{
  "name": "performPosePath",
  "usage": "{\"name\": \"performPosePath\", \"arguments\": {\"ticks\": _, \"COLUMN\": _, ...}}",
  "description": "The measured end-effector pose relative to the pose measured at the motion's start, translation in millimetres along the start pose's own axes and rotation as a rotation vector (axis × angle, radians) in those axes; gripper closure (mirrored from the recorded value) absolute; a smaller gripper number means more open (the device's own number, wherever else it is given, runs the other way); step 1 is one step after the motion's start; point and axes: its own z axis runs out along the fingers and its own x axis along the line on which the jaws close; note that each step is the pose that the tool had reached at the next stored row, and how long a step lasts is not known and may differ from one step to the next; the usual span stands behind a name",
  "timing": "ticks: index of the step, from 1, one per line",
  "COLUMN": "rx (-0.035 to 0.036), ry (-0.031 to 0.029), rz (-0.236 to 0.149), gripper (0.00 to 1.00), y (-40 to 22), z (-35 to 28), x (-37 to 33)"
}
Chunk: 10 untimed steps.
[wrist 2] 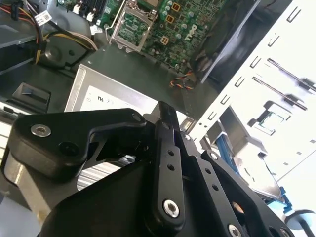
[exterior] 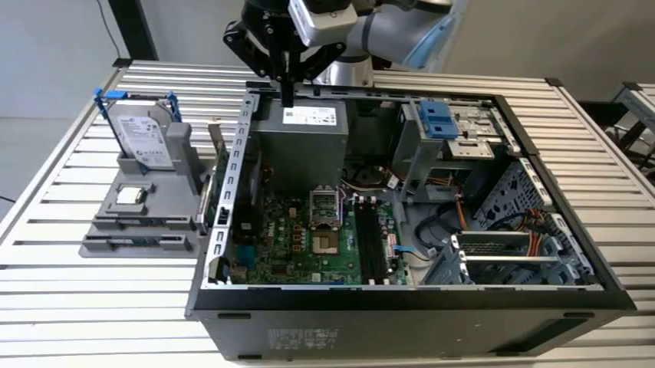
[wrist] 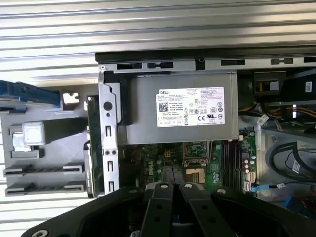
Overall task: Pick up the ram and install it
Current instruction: 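Reach for the ram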
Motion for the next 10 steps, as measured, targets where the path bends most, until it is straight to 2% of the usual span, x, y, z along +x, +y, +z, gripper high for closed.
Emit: {"name": "performPosePath", "arguments": {"ticks": 10, "rx": -0.0001, "ry": 0.0002, "rz": -0.005, "gripper": 1.0, "y": -2.1, "z": -0.5, "x": 22.1}}
